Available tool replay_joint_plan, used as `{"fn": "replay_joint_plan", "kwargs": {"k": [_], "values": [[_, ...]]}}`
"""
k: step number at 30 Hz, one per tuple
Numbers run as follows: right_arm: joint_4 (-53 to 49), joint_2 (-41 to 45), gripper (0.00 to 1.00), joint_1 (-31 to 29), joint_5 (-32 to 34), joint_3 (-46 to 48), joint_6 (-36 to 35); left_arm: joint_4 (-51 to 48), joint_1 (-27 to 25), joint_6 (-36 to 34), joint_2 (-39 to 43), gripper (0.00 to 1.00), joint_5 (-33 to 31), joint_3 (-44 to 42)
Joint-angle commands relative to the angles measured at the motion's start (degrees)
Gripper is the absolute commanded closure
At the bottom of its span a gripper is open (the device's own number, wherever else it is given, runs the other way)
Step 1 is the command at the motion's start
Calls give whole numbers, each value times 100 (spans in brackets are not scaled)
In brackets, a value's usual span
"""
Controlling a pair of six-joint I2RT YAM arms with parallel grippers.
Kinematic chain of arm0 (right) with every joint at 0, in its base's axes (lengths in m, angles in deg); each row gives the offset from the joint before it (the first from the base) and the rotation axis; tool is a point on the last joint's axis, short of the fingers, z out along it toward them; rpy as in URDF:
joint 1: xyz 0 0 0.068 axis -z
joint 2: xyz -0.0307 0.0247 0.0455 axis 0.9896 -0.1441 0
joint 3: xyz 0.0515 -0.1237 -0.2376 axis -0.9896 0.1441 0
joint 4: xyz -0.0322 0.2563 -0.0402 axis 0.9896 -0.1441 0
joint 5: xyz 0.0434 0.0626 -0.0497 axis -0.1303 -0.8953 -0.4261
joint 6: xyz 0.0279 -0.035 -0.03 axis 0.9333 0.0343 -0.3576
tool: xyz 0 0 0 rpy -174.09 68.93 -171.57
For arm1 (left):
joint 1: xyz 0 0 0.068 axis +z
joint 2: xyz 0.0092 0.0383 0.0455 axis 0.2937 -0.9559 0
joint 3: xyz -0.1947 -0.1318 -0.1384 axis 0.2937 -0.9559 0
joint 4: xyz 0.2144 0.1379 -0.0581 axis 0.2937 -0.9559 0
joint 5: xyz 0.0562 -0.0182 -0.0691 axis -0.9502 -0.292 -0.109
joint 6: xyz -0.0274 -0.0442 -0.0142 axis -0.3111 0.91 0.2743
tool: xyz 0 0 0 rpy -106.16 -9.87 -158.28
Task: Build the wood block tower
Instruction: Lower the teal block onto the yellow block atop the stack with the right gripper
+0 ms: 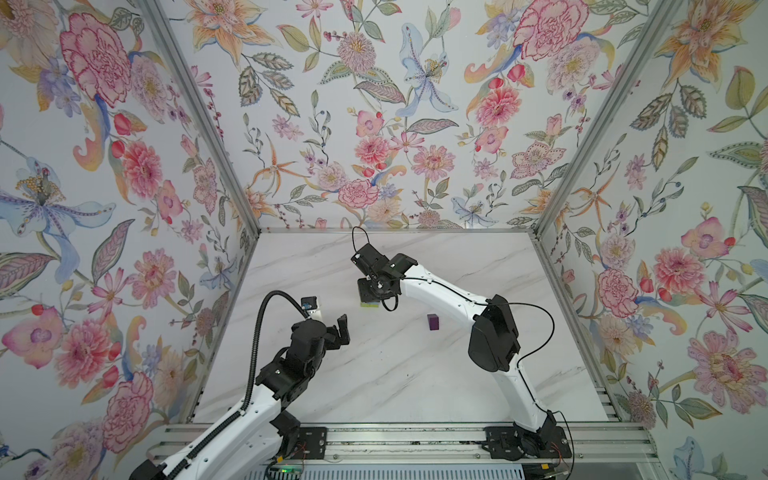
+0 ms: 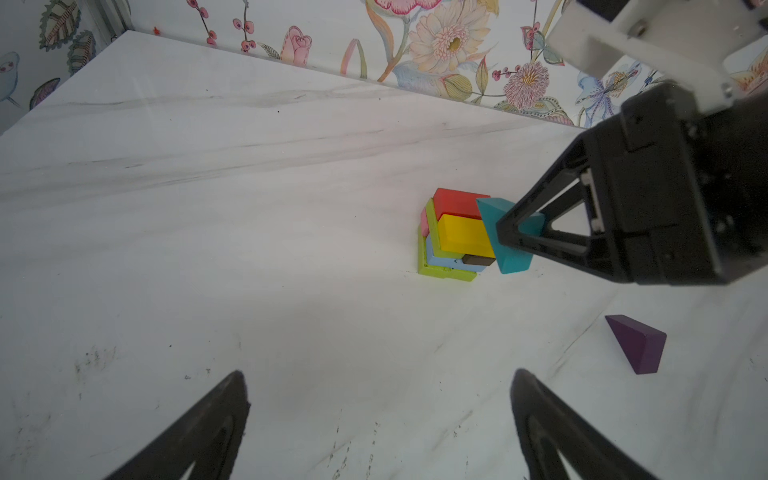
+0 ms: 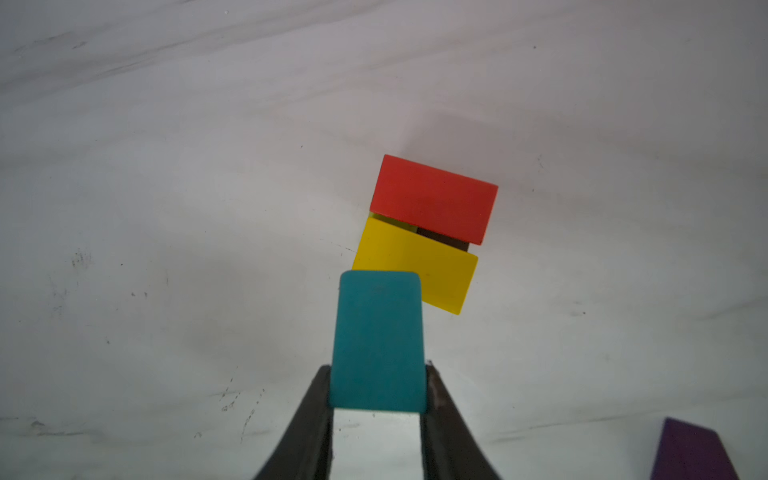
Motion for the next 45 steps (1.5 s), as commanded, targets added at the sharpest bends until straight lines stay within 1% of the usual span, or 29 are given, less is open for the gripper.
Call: {"fn": "replay_joint_plan", "kwargs": {"k": [1, 14, 31, 45], "values": [[-236, -227, 72, 45, 57, -406, 166, 322, 86, 26, 20, 1, 112, -94], [-225, -805, 72, 115, 59, -1156, 497, 624, 268, -81, -187, 1, 365, -216], [-254, -1030, 72, 221, 73, -1308, 555, 843, 538, -57, -268, 1, 662, -293], [-257, -1083, 69, 286, 22, -1352, 537, 916, 650, -39, -329, 1, 797, -288]]}}
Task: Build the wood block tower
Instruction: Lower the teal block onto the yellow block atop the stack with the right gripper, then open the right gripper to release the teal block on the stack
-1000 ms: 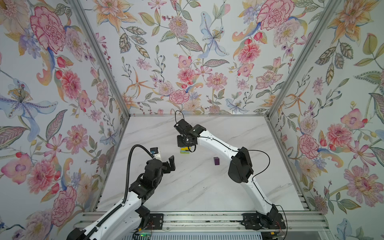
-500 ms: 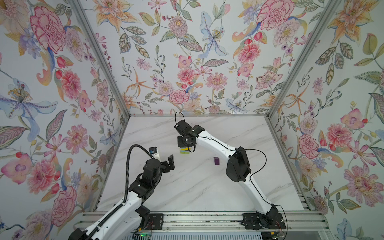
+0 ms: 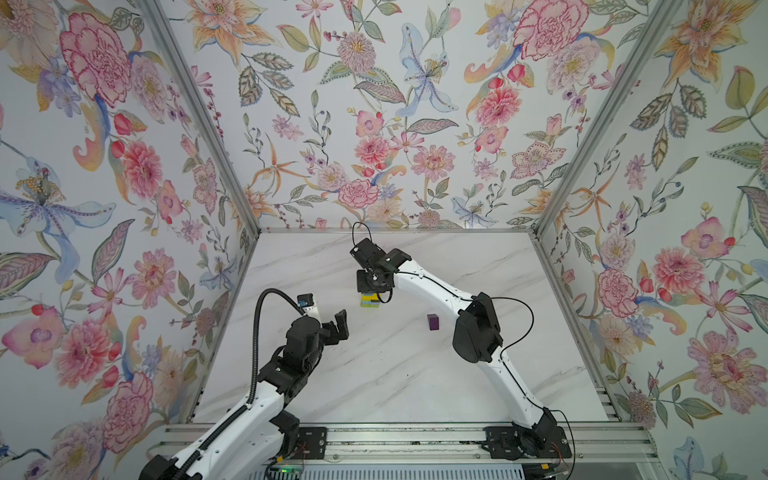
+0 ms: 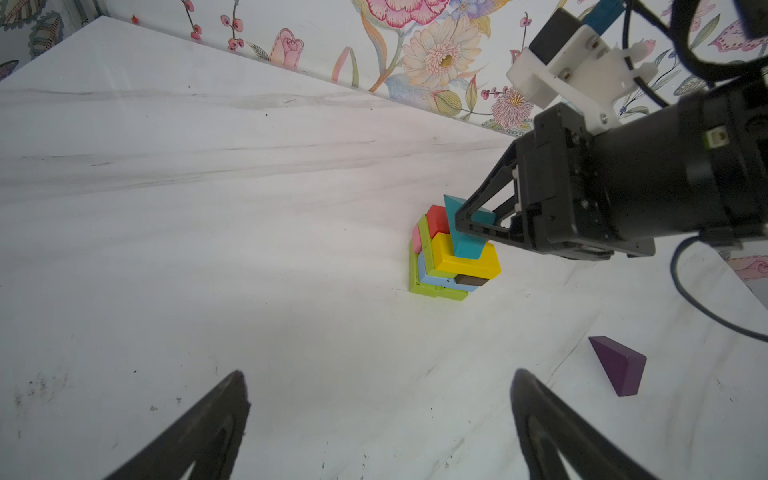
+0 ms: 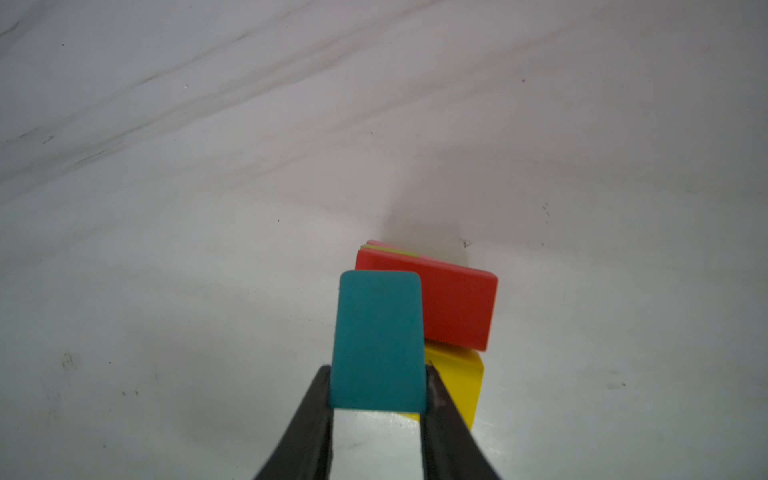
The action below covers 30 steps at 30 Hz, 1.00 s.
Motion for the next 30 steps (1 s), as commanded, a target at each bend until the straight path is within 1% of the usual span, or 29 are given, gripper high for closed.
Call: {"fn": "replay_joint_plan", "kwargs": {"k": [1, 9, 16, 20, 25, 26, 28, 30], "values": [[-128, -126, 68, 48, 16, -194, 45, 154, 83, -39, -39, 1, 87, -39], [-129, -214, 63, 47, -93, -294, 28, 152, 118, -30, -54, 1, 120, -48], [-140, -205, 62, 56, -96, -308, 1, 141, 137, -35, -54, 1, 119, -51], [-138, -188, 59, 44, -121, -321, -8, 139, 145, -39, -59, 1, 124, -44], [-127, -4, 51, 32, -58, -361, -89, 112, 154, -43, -88, 1, 122, 10], [-132, 75, 48, 30, -12, -361, -116, 95, 154, -43, -99, 1, 99, 31], [-136, 239, 40, 31, 71, -360, -185, -11, 153, -39, -193, 1, 22, 136], [-129, 454, 27, 50, 198, -314, -273, -145, 154, -48, -349, 1, 1, 298]]}}
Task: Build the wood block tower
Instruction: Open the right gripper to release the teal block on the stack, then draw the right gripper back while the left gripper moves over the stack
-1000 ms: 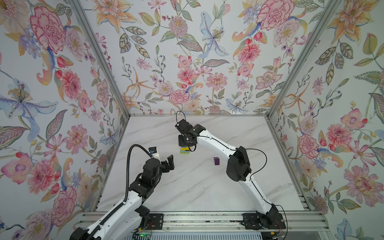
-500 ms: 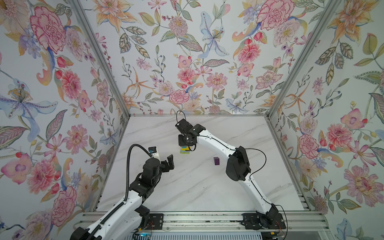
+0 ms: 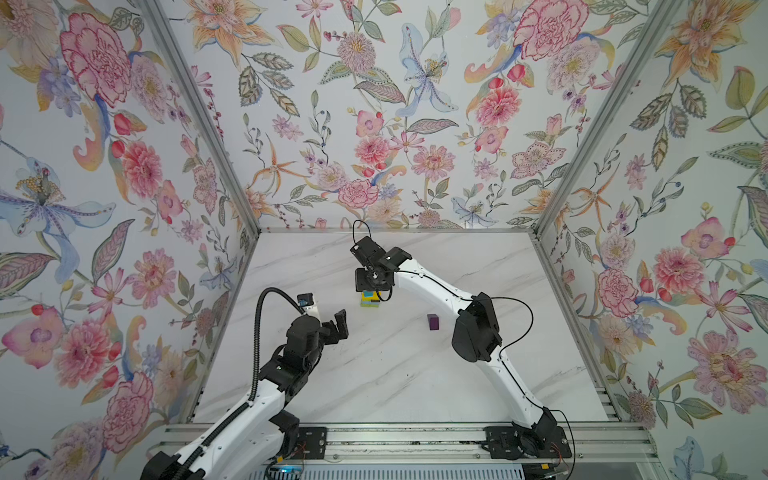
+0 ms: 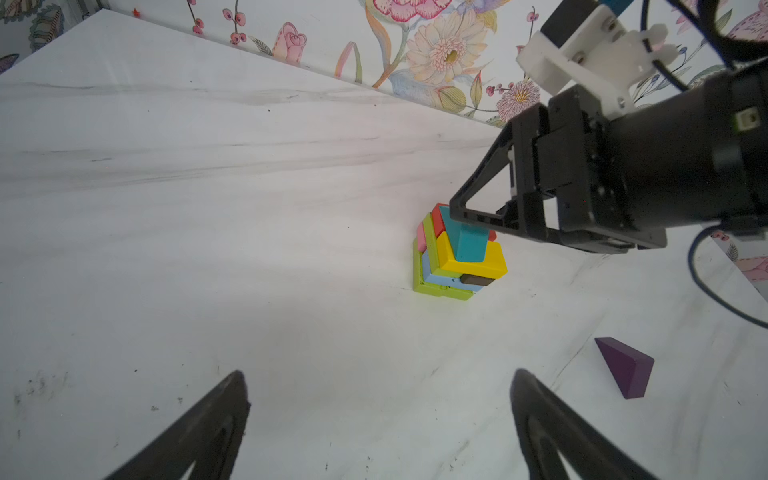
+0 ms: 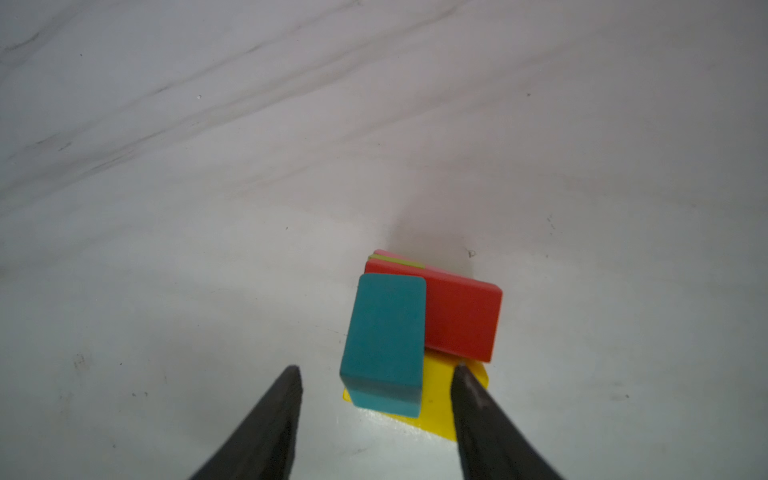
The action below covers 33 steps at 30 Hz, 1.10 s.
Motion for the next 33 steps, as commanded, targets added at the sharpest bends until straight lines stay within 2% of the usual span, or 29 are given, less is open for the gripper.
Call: {"fn": "replay_joint_plan", "kwargs": {"k": [1, 4, 11, 16, 22, 26, 33], "values": [[-98, 615, 21, 35, 286, -80, -160, -201, 77, -56, -221, 1, -38, 325], [-101, 1029, 10, 87, 505, 192, -293, -333, 69, -83, -468, 3, 46, 583], [-90, 2322, 1, 202, 1020, 1741, -461, -805, -311, -187, -931, 5, -480, 1293], [321, 3401, 1, 220, 1039, 3517, -505, -971, -497, -174, -1319, 6, -505, 1739], [1687, 5003, 1, 430, 250, 6061, -594, -1177, -848, 48, -1869, 6, -816, 2172], [1771, 5590, 1, 587, 120, 6832, -692, -1332, -994, 186, -2193, 5, -913, 2438], [1775, 6230, 1, 699, 53, 7496, -694, -1727, -1182, 273, -2765, 5, -1295, 2924]]}}
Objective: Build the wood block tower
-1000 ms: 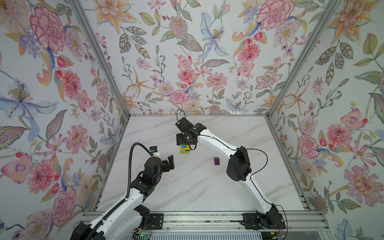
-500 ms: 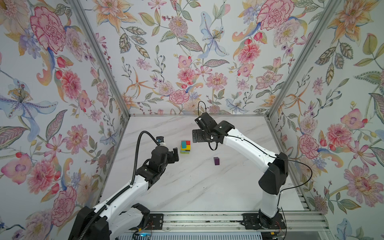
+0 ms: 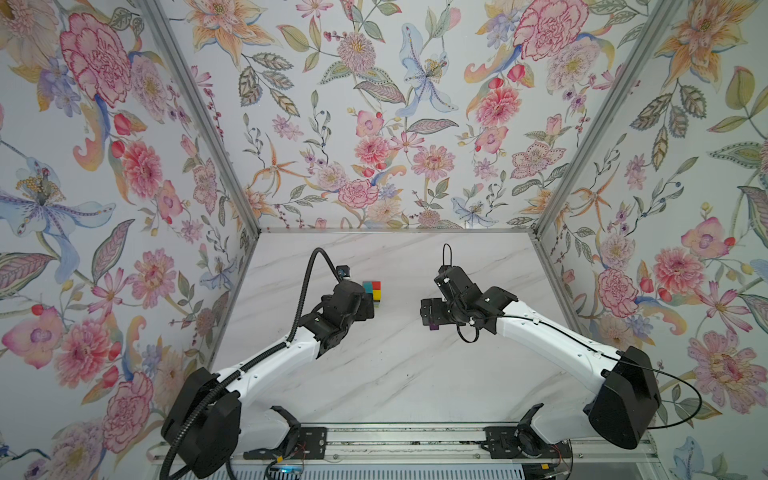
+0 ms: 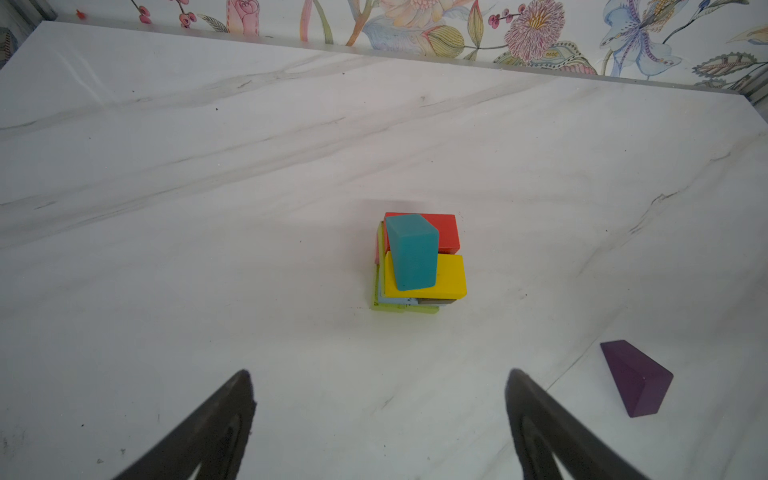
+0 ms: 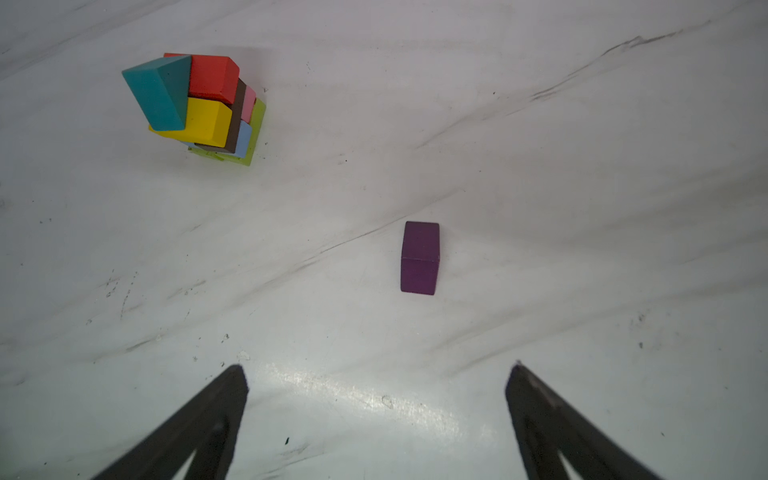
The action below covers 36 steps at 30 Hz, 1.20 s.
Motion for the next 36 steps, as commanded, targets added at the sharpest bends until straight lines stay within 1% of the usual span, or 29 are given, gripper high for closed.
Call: {"fn": "replay_joint_plan", "kwargs": {"k": [1, 4, 9, 13, 14, 16, 24, 25, 28, 36], "values": [[149, 257, 1, 36, -83, 228, -85, -297, -59, 88, -192, 5, -315, 273], [204, 431, 1, 71, -126, 429, -85, -344, -55, 48, -419, 8, -353, 450], [328, 630, 1, 116, -247, 718, -51, -502, -60, 8, -1029, 13, -444, 874], [338, 799, 1, 172, -268, 894, -59, -519, -60, 61, -1402, 19, -347, 1153], [344, 858, 1, 189, -279, 943, -68, -560, -53, 73, -1642, 21, -381, 1238], [369, 978, 1, 246, -317, 1030, -67, -639, -54, 80, -1812, 22, -437, 1399], [474, 1226, 1, 449, -551, 1283, -142, -807, -60, 72, -2315, 23, -550, 1926], [468, 1241, 1, 617, -587, 1309, -156, -822, -54, 64, -2383, 24, -577, 1983], [477, 1275, 1, 710, -652, 1336, -205, -882, -60, 48, -2570, 24, -619, 2150], [503, 1338, 1, 939, -807, 1445, -292, -988, -54, 77, -2848, 29, -731, 2419]]}}
